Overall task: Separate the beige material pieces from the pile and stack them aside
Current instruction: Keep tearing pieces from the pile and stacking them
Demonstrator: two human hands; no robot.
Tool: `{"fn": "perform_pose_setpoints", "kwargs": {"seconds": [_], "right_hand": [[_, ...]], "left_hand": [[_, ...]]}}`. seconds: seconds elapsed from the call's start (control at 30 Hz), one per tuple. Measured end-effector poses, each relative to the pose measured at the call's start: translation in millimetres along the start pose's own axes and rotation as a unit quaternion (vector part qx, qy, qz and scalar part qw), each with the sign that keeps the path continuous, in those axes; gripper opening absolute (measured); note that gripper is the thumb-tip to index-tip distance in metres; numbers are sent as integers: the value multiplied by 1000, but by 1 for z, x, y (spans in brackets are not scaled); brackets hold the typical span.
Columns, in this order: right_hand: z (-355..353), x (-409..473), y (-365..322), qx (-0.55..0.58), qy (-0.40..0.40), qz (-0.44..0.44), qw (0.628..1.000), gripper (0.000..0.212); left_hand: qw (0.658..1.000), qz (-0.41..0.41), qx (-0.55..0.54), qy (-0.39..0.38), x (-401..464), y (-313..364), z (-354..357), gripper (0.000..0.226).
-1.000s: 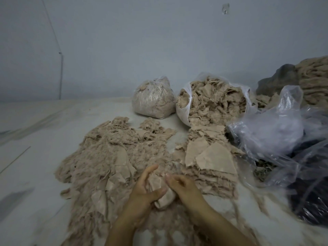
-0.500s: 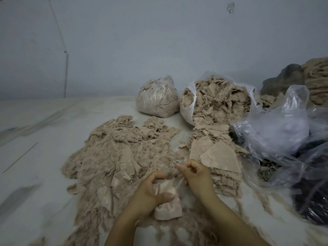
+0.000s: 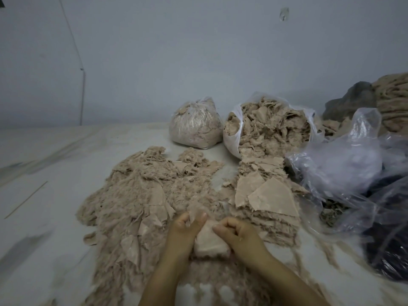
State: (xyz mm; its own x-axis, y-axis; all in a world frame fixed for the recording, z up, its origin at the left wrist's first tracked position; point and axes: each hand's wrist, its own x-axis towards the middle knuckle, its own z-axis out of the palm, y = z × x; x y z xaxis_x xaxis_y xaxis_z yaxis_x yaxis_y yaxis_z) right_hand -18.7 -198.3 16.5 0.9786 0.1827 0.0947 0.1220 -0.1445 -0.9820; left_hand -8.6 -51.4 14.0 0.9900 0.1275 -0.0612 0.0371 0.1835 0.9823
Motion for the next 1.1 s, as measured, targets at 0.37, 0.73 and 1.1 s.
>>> {"fn": "perform_pose_setpoints", "kwargs": {"seconds": [0.37, 0.73, 1.1], "right_hand": [[-1, 3, 21, 27, 162, -1, 986, 35], [-107, 67, -41, -184, 318, -5, 930, 24], [15, 1, 60, -366, -86, -69, 924, 37]], "left_hand": [[996, 46, 42, 61, 4, -7, 2, 21], [989, 85, 101, 74, 30, 11, -3, 36], [898, 57, 428, -88, 14, -35, -39, 35]]}}
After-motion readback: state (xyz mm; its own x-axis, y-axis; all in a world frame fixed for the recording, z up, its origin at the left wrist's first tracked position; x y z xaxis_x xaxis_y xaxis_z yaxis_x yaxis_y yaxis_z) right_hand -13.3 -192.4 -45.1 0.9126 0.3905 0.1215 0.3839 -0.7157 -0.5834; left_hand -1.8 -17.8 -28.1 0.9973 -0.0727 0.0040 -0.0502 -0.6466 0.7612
